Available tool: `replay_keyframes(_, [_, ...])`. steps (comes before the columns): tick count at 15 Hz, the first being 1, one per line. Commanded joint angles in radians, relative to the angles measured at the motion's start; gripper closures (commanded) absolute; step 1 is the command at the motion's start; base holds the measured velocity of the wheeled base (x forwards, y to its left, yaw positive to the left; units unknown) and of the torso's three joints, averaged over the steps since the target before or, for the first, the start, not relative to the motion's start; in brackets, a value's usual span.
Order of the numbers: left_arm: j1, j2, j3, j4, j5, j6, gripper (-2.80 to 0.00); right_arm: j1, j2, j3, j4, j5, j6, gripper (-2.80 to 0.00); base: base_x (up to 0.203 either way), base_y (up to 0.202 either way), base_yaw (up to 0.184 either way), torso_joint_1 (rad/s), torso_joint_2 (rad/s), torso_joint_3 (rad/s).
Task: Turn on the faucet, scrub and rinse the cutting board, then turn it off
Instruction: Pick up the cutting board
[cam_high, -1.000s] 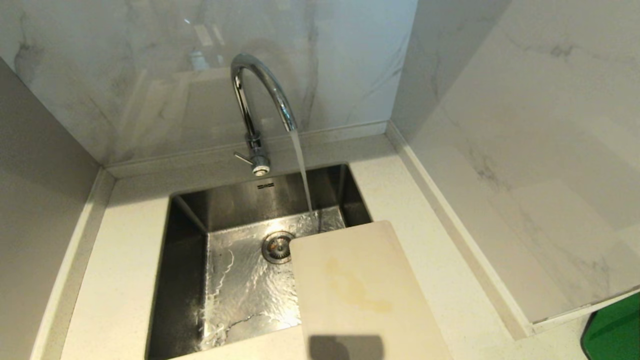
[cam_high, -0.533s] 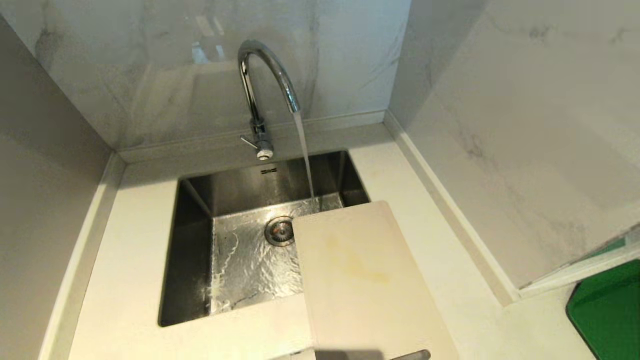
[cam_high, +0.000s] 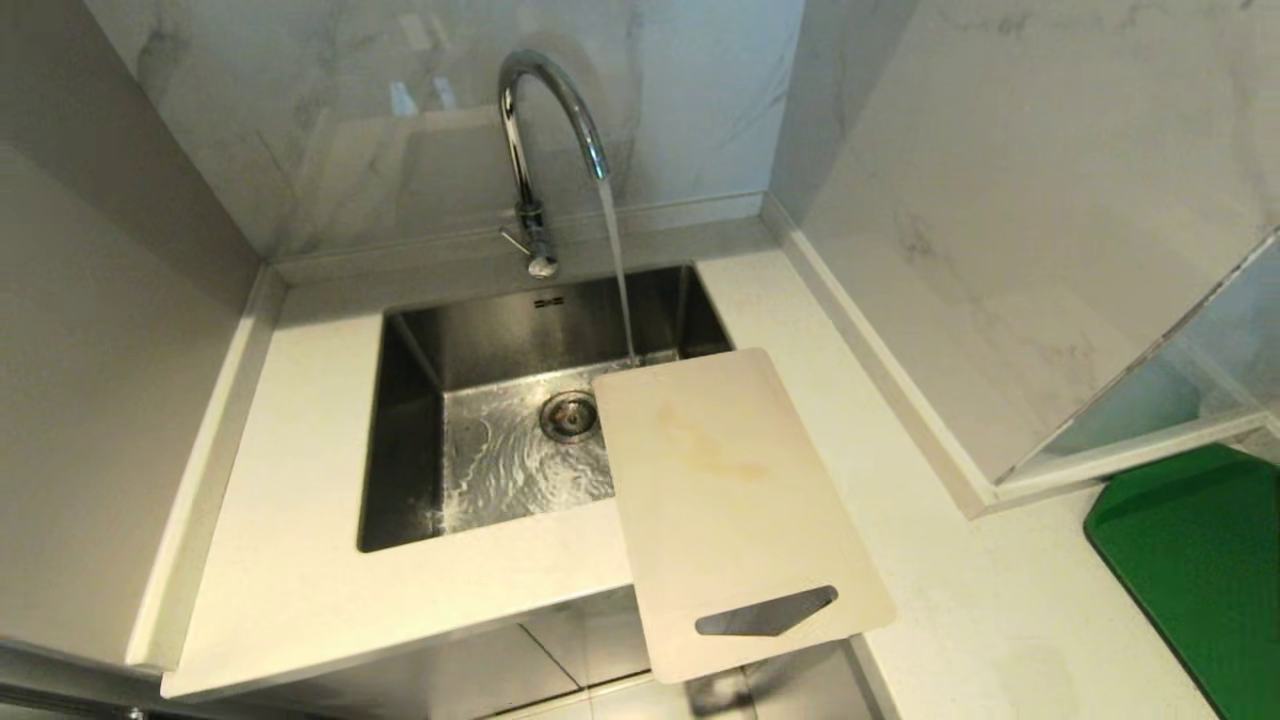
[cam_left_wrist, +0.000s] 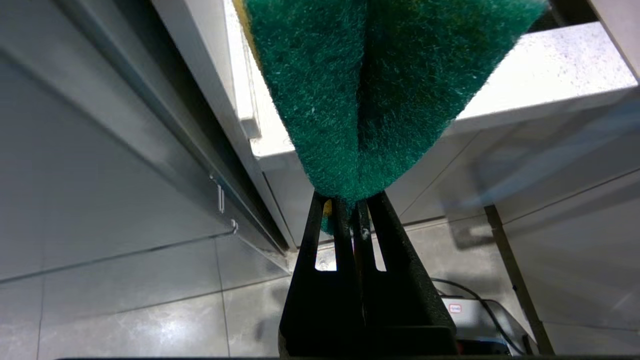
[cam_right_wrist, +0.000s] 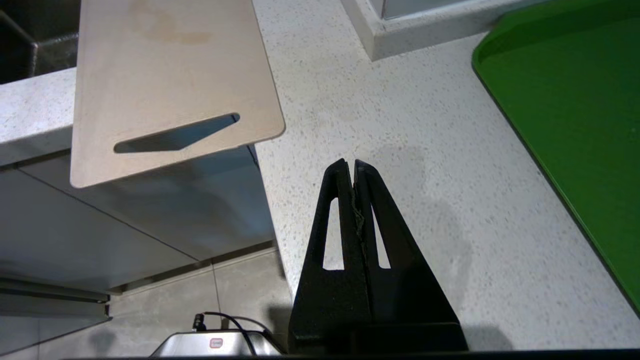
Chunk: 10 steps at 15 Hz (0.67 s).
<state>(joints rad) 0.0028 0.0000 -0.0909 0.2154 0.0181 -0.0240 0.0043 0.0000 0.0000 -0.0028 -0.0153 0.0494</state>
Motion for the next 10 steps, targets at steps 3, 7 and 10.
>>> replay_keyframes(3, [0.000, 0.002, 0.000, 0.001, 0.000, -0.001, 0.00, 0.000, 0.000, 0.000, 0.000, -0.003, 0.004, 0.00, 0.000, 0.000, 0.000, 0.011, 0.00, -0.001])
replay_keyframes(7, [0.000, 0.002, 0.000, 0.001, 0.000, -0.001, 0.00, 0.000, 0.000, 0.000, 0.000, 0.002, -0.011, 0.00, 0.000, 0.000, 0.000, 0.000, 0.00, 0.000])
replay_keyframes(10, [0.000, 0.002, 0.000, 0.001, 0.000, -0.001, 0.00, 0.000, 0.000, 0.000, 0.000, -0.003, 0.000, 0.00, 0.000, 0.000, 0.000, 0.000, 0.00, 0.000])
